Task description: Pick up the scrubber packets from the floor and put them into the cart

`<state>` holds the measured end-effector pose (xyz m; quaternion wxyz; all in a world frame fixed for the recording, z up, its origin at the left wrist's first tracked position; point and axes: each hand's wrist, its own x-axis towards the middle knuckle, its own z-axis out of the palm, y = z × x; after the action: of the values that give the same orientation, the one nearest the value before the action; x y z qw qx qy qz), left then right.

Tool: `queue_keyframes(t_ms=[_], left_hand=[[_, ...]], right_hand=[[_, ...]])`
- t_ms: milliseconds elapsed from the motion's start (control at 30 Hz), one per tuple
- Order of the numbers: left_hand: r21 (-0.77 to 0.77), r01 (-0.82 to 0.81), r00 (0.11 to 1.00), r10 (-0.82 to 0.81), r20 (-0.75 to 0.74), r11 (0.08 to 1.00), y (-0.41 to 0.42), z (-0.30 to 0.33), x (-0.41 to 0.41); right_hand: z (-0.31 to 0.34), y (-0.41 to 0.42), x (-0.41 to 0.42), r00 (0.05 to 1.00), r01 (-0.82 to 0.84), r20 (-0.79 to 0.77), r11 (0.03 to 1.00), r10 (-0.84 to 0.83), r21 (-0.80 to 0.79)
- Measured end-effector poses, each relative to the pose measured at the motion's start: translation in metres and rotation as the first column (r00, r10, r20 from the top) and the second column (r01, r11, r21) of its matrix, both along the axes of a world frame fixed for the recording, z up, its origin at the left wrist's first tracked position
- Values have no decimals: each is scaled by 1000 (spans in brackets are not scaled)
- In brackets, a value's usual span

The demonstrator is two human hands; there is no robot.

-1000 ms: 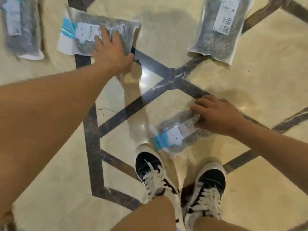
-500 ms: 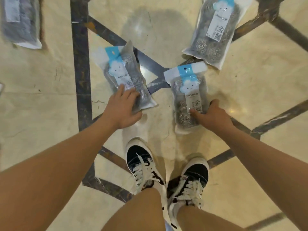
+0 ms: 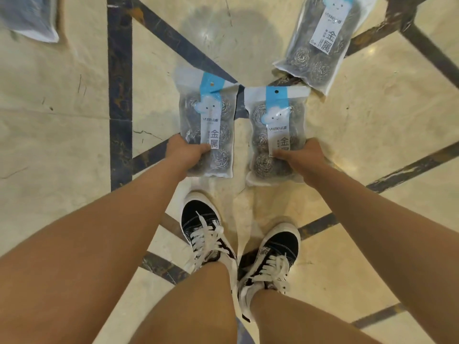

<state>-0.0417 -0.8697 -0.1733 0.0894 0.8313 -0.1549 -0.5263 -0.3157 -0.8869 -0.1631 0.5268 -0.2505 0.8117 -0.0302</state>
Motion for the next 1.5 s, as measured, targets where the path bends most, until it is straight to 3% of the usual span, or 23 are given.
queue_keyframes(t_ms=[167, 600, 833, 1033, 1167, 1267, 1333, 1500], left_hand=[[-111, 63, 998, -62, 20, 992, 6, 65, -15], [-323, -188, 980, 199, 2, 927, 41, 352, -19], [-459, -277, 953, 303, -17, 844, 55, 542, -22], [-547, -424, 880, 470, -63, 721, 115, 701, -9], [-621, -490, 807, 587, -59, 612, 179, 783, 8], [-637, -529, 738, 675, -19, 561, 243, 811, 23], [-656, -567, 658, 753, 5, 499, 287, 826, 31], [-677, -704, 371, 924, -94, 214, 412, 849, 33]], right_hand=[[49, 7, 10, 999, 17, 48, 999, -15, -31], [322, -10, 4, 993, 17, 120, 951, 21, -307], [531, -34, 25, 966, -184, 78, 865, 248, -468], [697, -12, 58, 906, -305, 76, 767, 416, -564], [776, 22, 94, 811, -434, 54, 661, 583, -612], [816, 58, 129, 700, -512, 46, 547, 712, -662], [831, 86, 159, 597, -565, 40, 455, 802, -688], [851, 175, 237, 264, -698, 10, 198, 965, -688]])
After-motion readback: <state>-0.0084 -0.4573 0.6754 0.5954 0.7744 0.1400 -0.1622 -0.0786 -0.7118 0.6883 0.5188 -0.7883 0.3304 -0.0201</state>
